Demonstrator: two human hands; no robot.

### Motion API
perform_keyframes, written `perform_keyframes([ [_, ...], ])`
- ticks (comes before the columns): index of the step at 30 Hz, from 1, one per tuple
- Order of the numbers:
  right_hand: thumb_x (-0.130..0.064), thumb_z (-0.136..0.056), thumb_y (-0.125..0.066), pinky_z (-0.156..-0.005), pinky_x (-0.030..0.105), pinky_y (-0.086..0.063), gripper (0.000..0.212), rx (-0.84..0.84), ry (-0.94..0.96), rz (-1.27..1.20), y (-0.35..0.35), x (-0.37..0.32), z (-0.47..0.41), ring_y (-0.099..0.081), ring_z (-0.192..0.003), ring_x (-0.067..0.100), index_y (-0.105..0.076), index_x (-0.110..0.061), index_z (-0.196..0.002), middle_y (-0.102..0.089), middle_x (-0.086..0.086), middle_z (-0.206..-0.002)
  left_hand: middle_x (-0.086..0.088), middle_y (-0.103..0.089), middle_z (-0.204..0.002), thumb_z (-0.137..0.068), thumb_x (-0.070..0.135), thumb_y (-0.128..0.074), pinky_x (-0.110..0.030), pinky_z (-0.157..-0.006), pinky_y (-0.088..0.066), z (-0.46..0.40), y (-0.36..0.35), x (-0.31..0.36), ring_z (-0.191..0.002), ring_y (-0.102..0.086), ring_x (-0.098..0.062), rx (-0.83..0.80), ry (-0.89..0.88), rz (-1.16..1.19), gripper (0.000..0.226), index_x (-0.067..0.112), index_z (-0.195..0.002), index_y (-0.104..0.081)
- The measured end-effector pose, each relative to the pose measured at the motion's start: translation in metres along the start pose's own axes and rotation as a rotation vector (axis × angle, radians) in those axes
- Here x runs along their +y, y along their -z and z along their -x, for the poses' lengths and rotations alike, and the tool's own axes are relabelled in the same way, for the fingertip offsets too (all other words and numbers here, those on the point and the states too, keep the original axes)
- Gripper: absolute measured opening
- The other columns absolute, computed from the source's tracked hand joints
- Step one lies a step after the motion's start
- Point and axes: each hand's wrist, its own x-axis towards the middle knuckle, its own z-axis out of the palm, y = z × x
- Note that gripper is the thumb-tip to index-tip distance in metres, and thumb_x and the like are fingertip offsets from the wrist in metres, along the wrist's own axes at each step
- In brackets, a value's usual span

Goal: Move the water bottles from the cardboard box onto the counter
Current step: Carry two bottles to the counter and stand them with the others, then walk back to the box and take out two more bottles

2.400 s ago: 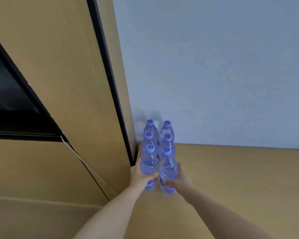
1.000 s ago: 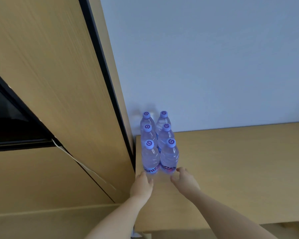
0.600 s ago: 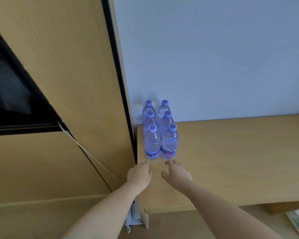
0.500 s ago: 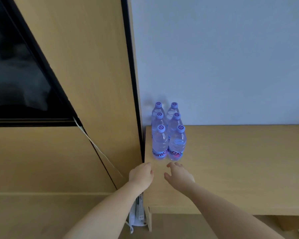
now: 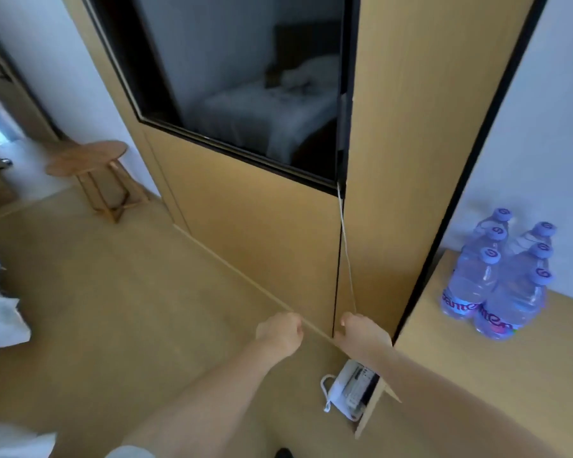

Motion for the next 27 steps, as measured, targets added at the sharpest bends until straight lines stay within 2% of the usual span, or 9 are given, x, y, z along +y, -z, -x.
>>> perform_keyframes([
  [2, -0.030, -0.094, -0.045, -0.065, 0.029, -0.046, 0.017, -0.054, 0.063, 0.022, -0.006, -0.033, -0.008, -0.060, -0.083, 0.020, -0.054, -0.016, -0.098, -0.057, 0.000, -0.088, -0.007, -0.067, -0.115, -0.096, 0.022, -0.042, -0.035, -0.088, -0.048, 0.009, 0.008, -0.037, -0.110, -0.062, -0.027, -0.004, 0.094, -0.041, 0.028, 0.019, -0.112, -0.064],
  [3, -0.031, -0.095, -0.045, -0.065, 0.030, -0.047, 0.018, -0.078, 0.097, 0.036, -0.009, -0.050, -0.013, -0.061, -0.081, 0.020, -0.054, -0.015, -0.100, -0.058, 0.001, -0.087, -0.008, -0.067, -0.116, -0.095, 0.020, -0.043, -0.035, -0.088, -0.049, 0.014, 0.012, -0.055, -0.110, -0.062, -0.027, -0.013, 0.143, -0.059, 0.028, 0.018, -0.112, -0.065],
  [7, -0.030, -0.096, -0.046, -0.076, 0.035, -0.053, 0.029, -0.144, 0.261, 0.142, -0.017, -0.120, -0.031, -0.065, -0.095, 0.024, -0.056, -0.014, -0.118, -0.064, 0.006, -0.105, -0.009, -0.066, -0.120, -0.096, 0.020, -0.044, -0.033, -0.090, -0.049, 0.026, 0.023, -0.128, -0.113, -0.062, -0.025, -0.031, 0.306, -0.009, 0.029, 0.014, -0.116, -0.064],
  [13, -0.036, -0.096, -0.049, -0.073, 0.030, -0.046, 0.027, -0.170, 0.377, 0.247, -0.032, -0.236, -0.082, -0.063, -0.102, 0.025, -0.058, -0.015, -0.110, -0.064, 0.007, -0.111, -0.010, -0.062, -0.124, -0.097, 0.024, -0.039, -0.034, -0.089, -0.049, 0.030, 0.048, -0.244, -0.116, -0.059, -0.028, 0.021, 0.457, 0.039, 0.030, 0.014, -0.120, -0.056],
  [21, -0.036, -0.096, -0.051, -0.092, 0.035, -0.047, 0.034, -0.214, 0.499, 0.301, -0.067, -0.412, -0.162, -0.057, -0.117, 0.028, -0.056, -0.010, -0.118, -0.060, 0.013, -0.125, -0.006, -0.059, -0.126, -0.097, 0.023, -0.038, -0.034, -0.092, -0.047, 0.022, 0.109, -0.411, -0.116, -0.058, -0.027, 0.046, 0.649, 0.111, 0.033, 0.017, -0.125, -0.055],
  [27, -0.032, -0.099, -0.049, -0.099, 0.037, -0.043, 0.038, -0.249, 0.588, 0.340, -0.084, -0.522, -0.219, -0.051, -0.123, 0.031, -0.051, -0.005, -0.125, -0.054, 0.015, -0.131, -0.006, -0.061, -0.121, -0.095, 0.019, -0.037, -0.034, -0.089, -0.047, -0.012, 0.154, -0.500, -0.110, -0.060, -0.027, 0.048, 0.709, 0.164, 0.033, 0.016, -0.122, -0.056],
])
